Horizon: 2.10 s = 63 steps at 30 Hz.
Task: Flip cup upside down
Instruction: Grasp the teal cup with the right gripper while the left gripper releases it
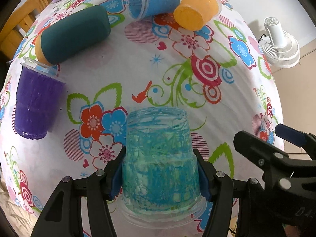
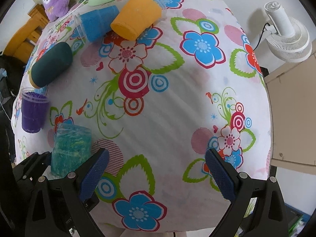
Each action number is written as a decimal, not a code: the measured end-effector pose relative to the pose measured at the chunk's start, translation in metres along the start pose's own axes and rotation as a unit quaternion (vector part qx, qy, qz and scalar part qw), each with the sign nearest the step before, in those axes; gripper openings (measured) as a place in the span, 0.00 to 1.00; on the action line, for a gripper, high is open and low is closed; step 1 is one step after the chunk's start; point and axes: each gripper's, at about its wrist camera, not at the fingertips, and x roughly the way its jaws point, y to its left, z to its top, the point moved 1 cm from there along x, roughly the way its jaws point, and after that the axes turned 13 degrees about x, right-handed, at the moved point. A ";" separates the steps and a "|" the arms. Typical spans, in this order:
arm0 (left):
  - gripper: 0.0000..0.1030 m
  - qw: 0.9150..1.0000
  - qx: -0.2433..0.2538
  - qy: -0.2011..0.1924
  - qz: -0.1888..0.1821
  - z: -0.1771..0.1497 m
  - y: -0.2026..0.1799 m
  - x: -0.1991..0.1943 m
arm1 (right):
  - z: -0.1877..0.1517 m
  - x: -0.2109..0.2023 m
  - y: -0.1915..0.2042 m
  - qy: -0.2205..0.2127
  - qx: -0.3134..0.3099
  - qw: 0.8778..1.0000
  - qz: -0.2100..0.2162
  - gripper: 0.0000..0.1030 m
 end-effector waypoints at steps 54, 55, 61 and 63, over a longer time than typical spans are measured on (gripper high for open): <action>0.93 0.995 0.088 0.049 -0.010 -0.029 0.106 -0.046 | -0.002 0.049 0.115 0.109 0.049 0.993 -0.008 0.59; 0.93 0.995 0.087 0.049 -0.011 -0.029 0.107 -0.045 | -0.002 0.050 0.116 0.110 0.049 0.993 -0.007 0.59; 0.93 0.995 0.083 0.049 -0.010 -0.027 0.114 -0.045 | -0.003 0.043 0.125 0.082 0.037 0.996 -0.001 0.56; 0.93 0.996 0.080 0.045 -0.011 -0.026 0.116 -0.049 | -0.004 0.033 0.125 0.065 0.035 0.997 0.004 0.56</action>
